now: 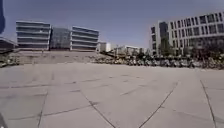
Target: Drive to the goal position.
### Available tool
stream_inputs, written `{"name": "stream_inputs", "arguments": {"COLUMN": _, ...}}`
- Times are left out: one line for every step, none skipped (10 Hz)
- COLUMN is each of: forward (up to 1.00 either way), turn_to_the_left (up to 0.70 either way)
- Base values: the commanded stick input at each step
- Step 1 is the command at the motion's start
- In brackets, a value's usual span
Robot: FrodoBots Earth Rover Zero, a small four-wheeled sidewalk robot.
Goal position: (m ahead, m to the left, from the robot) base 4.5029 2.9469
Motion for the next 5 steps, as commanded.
{"name": "stream_inputs", "arguments": {"forward": 0.00, "turn_to_the_left": 0.70}}
{"name": "stream_inputs", "arguments": {"forward": 0.00, "turn_to_the_left": 0.70}}
{"name": "stream_inputs", "arguments": {"forward": 0.00, "turn_to_the_left": 0.70}}
{"name": "stream_inputs", "arguments": {"forward": 0.00, "turn_to_the_left": 0.70}}
{"name": "stream_inputs", "arguments": {"forward": 0.00, "turn_to_the_left": 0.70}}
